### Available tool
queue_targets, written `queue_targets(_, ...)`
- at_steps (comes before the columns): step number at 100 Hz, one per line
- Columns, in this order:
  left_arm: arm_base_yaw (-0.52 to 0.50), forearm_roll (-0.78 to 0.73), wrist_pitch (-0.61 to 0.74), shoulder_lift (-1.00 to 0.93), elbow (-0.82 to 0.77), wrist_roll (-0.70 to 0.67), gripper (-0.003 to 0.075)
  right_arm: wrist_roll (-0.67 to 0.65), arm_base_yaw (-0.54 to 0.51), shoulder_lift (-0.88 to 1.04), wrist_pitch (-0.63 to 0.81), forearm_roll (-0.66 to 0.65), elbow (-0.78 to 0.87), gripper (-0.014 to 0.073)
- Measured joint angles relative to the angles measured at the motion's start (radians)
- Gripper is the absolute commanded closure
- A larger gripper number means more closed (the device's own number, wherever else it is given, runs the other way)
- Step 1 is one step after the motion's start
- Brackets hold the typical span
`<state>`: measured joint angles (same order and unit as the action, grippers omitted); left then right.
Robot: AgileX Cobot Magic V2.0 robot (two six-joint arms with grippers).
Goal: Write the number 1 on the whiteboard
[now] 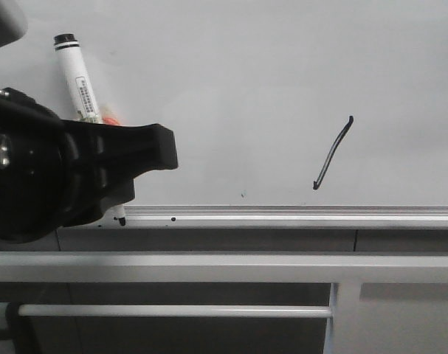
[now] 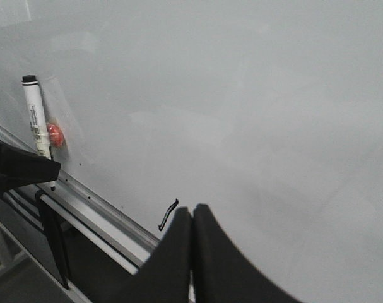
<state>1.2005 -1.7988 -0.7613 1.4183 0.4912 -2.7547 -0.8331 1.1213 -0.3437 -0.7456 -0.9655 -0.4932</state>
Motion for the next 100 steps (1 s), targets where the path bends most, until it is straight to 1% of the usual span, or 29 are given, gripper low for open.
queue_targets(5, 0.0, 0.0, 0.0, 0.0, 0.0, 0.002, 0.0728, 0.0, 0.0, 0.0, 0.0, 0.0, 0.0, 0.0657)
queue_targets(12, 0.0, 0.0, 0.0, 0.0, 0.0, 0.003, 0.0675, 0.0, 0.0, 0.0, 0.0, 0.0, 0.0, 0.0657)
queue_targets(16, 0.0, 0.0, 0.0, 0.0, 0.0, 0.005, 0.0616, 0.0, 0.0, 0.0, 0.0, 0.0, 0.0, 0.0657)
queue_targets(19, 0.0, 0.0, -0.002, 0.0, 0.0, 0.007, 0.0587, 0.0, 0.0, 0.0, 0.0, 0.0, 0.0, 0.0657)
queue_targets(21, 0.0, 0.0, -0.002, 0.0, -0.002, 0.007, 0.0535, 0.0, 0.0, 0.0, 0.0, 0.0, 0.0, 0.0657)
queue_targets(23, 0.0, 0.0, -0.004, 0.0, -0.004, 0.007, 0.0524, 0.0, 0.0, 0.0, 0.0, 0.0, 0.0, 0.0657)
queue_targets(33, 0.0, 0.0, -0.023, 0.0, -0.011, 0.009, 0.0376, 0.0, 0.0, 0.0, 0.0, 0.0, 0.0, 0.0657)
queue_targets(35, 0.0, 0.0, -0.028, 0.0, -0.013, 0.009, 0.0369, 0.0, 0.0, 0.0, 0.0, 0.0, 0.0, 0.0657)
queue_targets(37, 0.0, 0.0, -0.03, 0.0, -0.013, 0.009, 0.0339, 0.0, 0.0, 0.0, 0.0, 0.0, 0.0, 0.0657)
queue_targets(41, 0.0, 0.0, -0.036, 0.0, -0.013, 0.009, 0.032, 0.0, 0.0, 0.0, 0.0, 0.0, 0.0, 0.0657)
queue_targets(46, 0.0, 0.0, -0.038, 0.0, -0.015, 0.009, 0.0309, 0.0, 0.0, 0.0, 0.0, 0.0, 0.0, 0.0657)
queue_targets(69, 0.002, 0.0, -0.038, -0.004, -0.019, 0.009, 0.031, 0.0, 0.0, 0.0, 0.0, 0.0, 0.0, 0.0657)
queue_targets(100, 0.031, 0.0, -0.049, -0.102, -0.051, 0.06, 0.031, 0.0, 0.0, 0.0, 0.0, 0.0, 0.0, 0.0657)
